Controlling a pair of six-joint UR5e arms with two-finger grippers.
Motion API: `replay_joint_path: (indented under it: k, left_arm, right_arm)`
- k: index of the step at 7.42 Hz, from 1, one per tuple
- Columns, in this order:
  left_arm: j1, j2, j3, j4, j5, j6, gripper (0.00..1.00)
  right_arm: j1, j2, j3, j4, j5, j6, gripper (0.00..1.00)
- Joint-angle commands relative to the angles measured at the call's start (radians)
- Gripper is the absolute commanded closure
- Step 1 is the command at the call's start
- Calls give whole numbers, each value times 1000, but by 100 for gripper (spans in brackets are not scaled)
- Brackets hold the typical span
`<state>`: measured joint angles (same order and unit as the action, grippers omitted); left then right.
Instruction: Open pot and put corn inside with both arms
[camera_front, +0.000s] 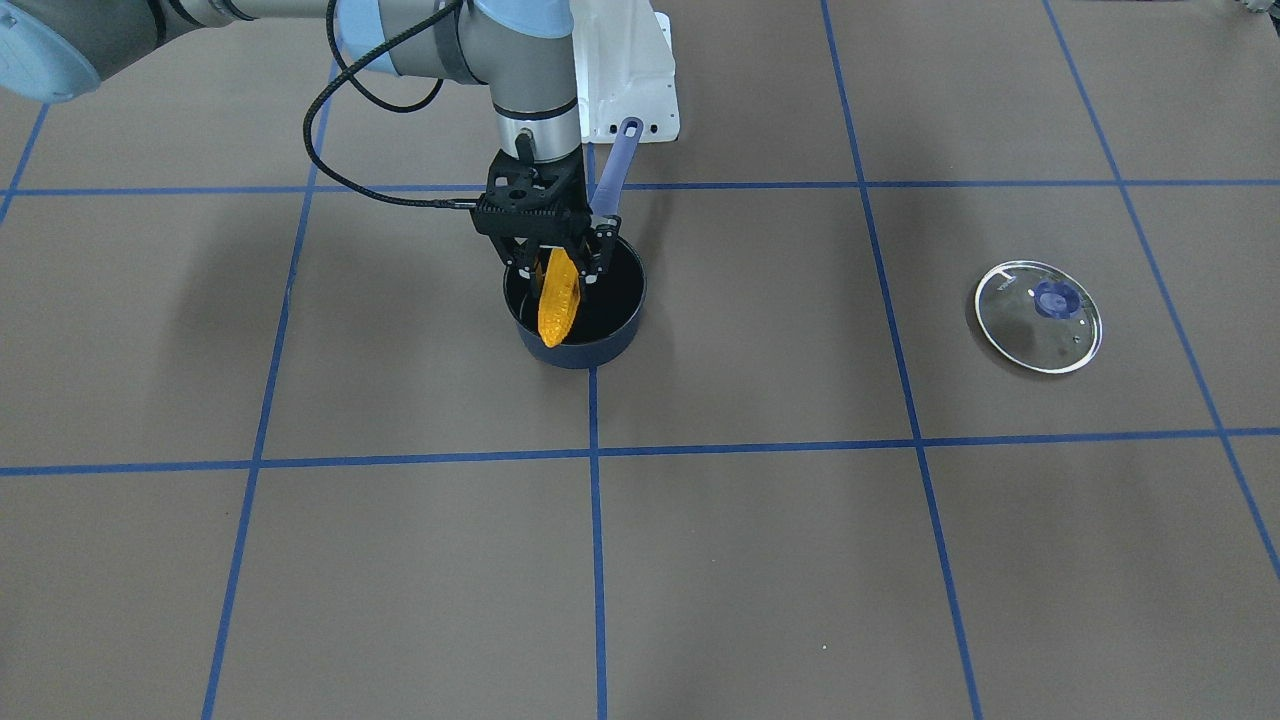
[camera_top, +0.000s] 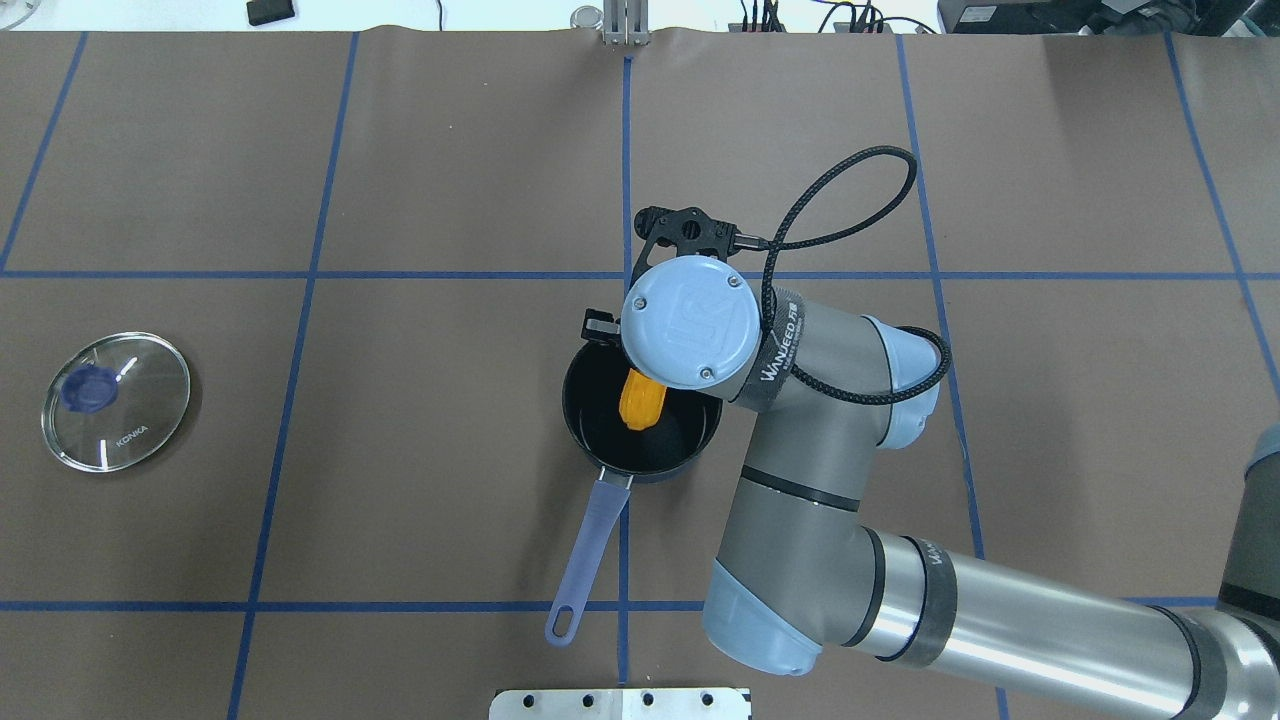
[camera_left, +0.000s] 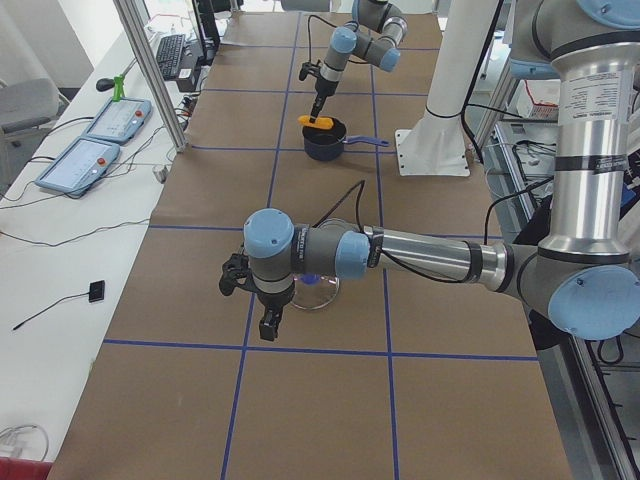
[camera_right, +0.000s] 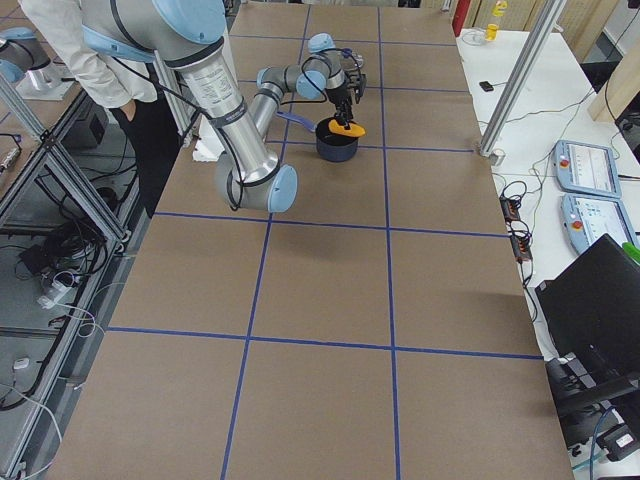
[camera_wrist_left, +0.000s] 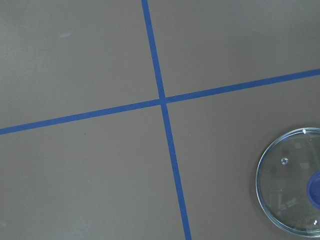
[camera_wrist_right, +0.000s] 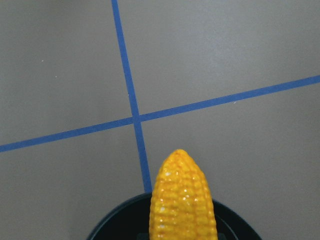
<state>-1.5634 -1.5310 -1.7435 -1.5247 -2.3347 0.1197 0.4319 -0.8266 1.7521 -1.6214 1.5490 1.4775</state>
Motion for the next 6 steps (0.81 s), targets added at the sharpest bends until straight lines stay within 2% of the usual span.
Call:
replay_joint_path:
  k: [1, 2, 3, 6]
  left_arm:
    - [0, 0, 2, 0, 0, 0, 1]
    - [0, 0, 2, 0, 0, 1, 1]
    - [0, 0, 2, 0, 0, 1, 1]
    - [2, 15, 6, 1, -2, 3, 1]
  right_arm:
    - [10, 7, 6, 0, 0, -8, 0]
    - [54, 6, 13, 0, 28, -20, 0]
    - [132, 0, 15, -3, 104, -69, 0]
    - [487, -107, 3, -3, 410, -477, 0]
